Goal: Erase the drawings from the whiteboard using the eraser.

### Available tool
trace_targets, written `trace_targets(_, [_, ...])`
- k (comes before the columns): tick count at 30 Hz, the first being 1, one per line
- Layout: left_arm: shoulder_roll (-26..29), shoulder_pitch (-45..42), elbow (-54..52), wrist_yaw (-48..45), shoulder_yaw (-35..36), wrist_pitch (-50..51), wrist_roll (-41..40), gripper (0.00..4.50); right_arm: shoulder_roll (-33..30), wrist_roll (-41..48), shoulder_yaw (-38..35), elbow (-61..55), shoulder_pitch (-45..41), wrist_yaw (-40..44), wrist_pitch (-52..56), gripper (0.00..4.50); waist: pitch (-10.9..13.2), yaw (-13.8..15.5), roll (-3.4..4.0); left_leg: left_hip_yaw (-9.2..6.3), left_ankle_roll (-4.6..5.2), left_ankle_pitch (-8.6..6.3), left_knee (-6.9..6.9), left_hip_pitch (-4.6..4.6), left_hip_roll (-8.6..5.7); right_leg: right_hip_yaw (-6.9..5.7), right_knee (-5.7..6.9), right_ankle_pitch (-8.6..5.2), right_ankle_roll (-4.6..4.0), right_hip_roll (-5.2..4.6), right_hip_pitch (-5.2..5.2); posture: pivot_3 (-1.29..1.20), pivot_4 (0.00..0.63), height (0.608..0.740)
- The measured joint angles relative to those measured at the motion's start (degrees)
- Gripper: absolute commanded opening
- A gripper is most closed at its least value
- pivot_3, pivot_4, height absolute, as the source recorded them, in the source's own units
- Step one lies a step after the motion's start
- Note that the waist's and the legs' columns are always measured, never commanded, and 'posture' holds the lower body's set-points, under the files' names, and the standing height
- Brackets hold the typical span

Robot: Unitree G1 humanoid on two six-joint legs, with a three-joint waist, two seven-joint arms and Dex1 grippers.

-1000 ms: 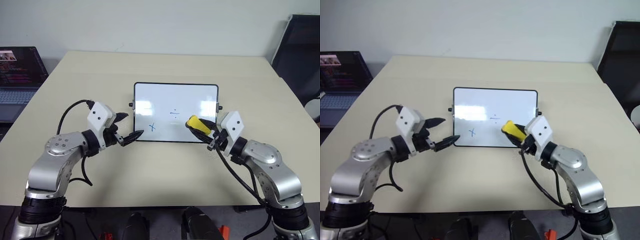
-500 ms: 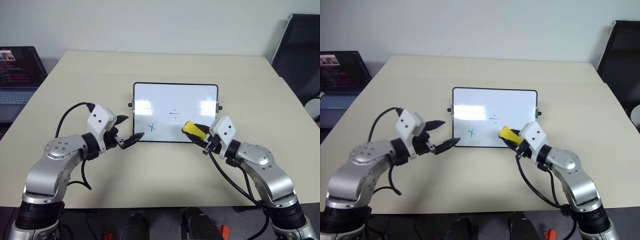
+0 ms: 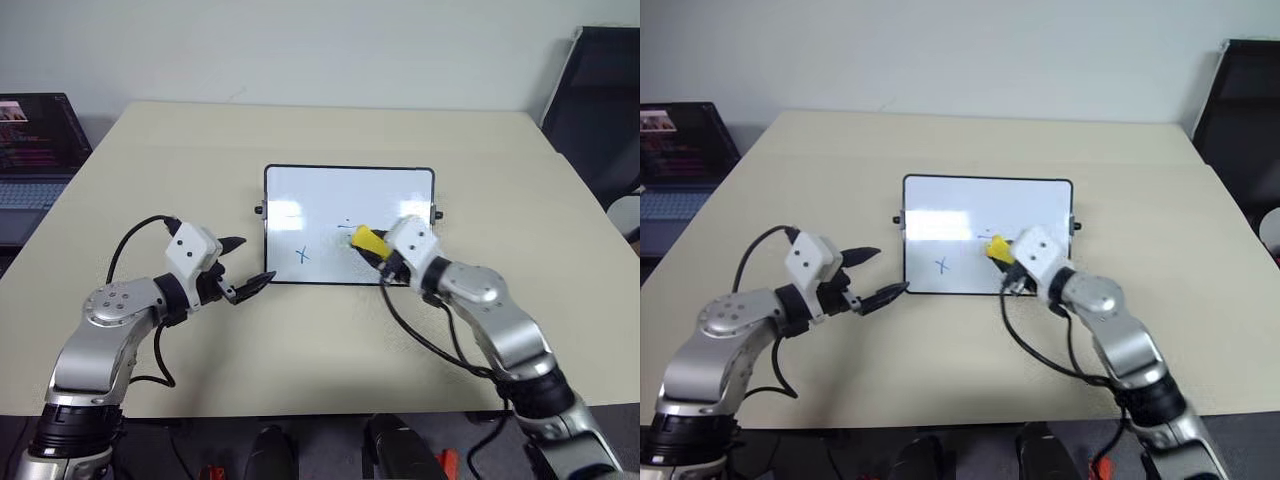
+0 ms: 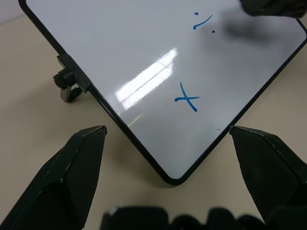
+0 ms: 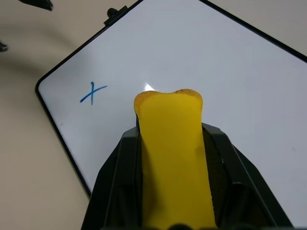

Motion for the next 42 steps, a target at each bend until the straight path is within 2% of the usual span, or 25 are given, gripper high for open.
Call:
trace_targets(4, [-0.03, -0.13, 0.78, -0.56, -1.17, -1.1, 0.44, 4.5, 1.57, -4.0, 0.75, 8.27, -6.2, -2.47, -2.88, 1.3, 0.0, 0.22, 0.0, -0.01, 0.0, 0.0, -0.03, -0.02, 0.0, -0.03, -0.02, 0.03, -0.01, 0.0, 0.01, 0.0, 0.15, 0.74])
trace_targets(8, [-0.07, -0.31, 0.91, -1.1, -1.38, -1.21, 0.48, 4.5, 1.59, -5.6, 1.67, 12.78, -7.95, -1.67, -4.51, 1.3, 0.0, 0.26, 0.0, -0.02, 0.0, -0.01, -0.09, -0.02, 0.02, -0.07, -0.01, 0.05, -0.04, 0.0, 0.01, 0.0, 0.15, 0.74])
trace_targets(12, [-0.14, -0.8, 0.8, -1.01, -1.39, -0.99, 0.49, 4.5, -2.26, -5.94, 5.42, 10.88, -7.71, 6.16, -3.0, 1.3, -0.01, 0.25, 0.0, -0.03, 0.01, -0.01, -0.08, 0.01, 0.03, -0.09, 0.01, 0.02, 0.01, 0.0, 0.04, 0.0, 0.15, 0.74])
trace_targets(14, [-0.16, -0.82, 0.71, -1.02, -1.45, -0.83, 0.49, 4.5, -2.23, -6.37, 6.36, 10.63, -7.61, 7.35, -2.24, 1.3, 0.0, 0.21, 0.0, -0.04, 0.0, 0.0, -0.02, 0.02, 0.03, -0.08, 0.05, 0.0, 0.03, 0.0, 0.04, 0.0, 0.15, 0.74])
trace_targets(21, [-0.45, -2.57, -0.04, -0.64, -2.71, 0.43, 0.44, 4.5, -1.42, -10.7, 4.05, 15.25, -10.94, -0.51, -4.69, 1.3, -0.01, 0.18, -0.01, -0.03, 0.07, 0.07, 0.4, 0.02, 0.02, -0.04, 0.04, 0.1, -0.09, -0.01, 0.2, 0.0, 0.15, 0.74])
trace_targets(31, [-0.61, -4.29, -1.44, 0.12, -3.54, 2.83, 0.34, 4.5, 1.27, -8.93, 6.46, 13.93, -8.65, 6.66, -4.0, 1.3, 0.0, -0.08, 0.0, -0.03, 0.07, 0.07, 0.3, 0.02, 0.03, -0.06, 0.03, 0.09, -0.08, 0.01, 0.19, 0.0, 0.15, 0.74])
trace_targets(38, [-0.61, -4.36, -2.49, 0.13, -3.55, 4.19, 0.27, 4.5, 3.49, -11.97, 6.19, 17.39, -10.56, 0.78, -6.35, 1.3, -0.01, -0.07, -0.01, -0.03, 0.07, 0.07, 0.37, 0.03, 0.03, -0.05, 0.04, 0.1, -0.08, 0.0, 0.21, 0.0, 0.15, 0.74])
trace_targets(42, [-0.62, -4.4, -3.58, 0.21, -3.55, 5.18, 0.2, 4.5, 1.62, -11.73, 6.0, 16.08, -10.07, 3.46, -5.46, 1.3, -0.02, 0.17, -0.02, -0.04, 0.07, 0.07, 0.37, 0.03, 0.02, -0.05, 0.01, 0.09, -0.07, 0.0, 0.25, 0.0, 0.15, 0.74])
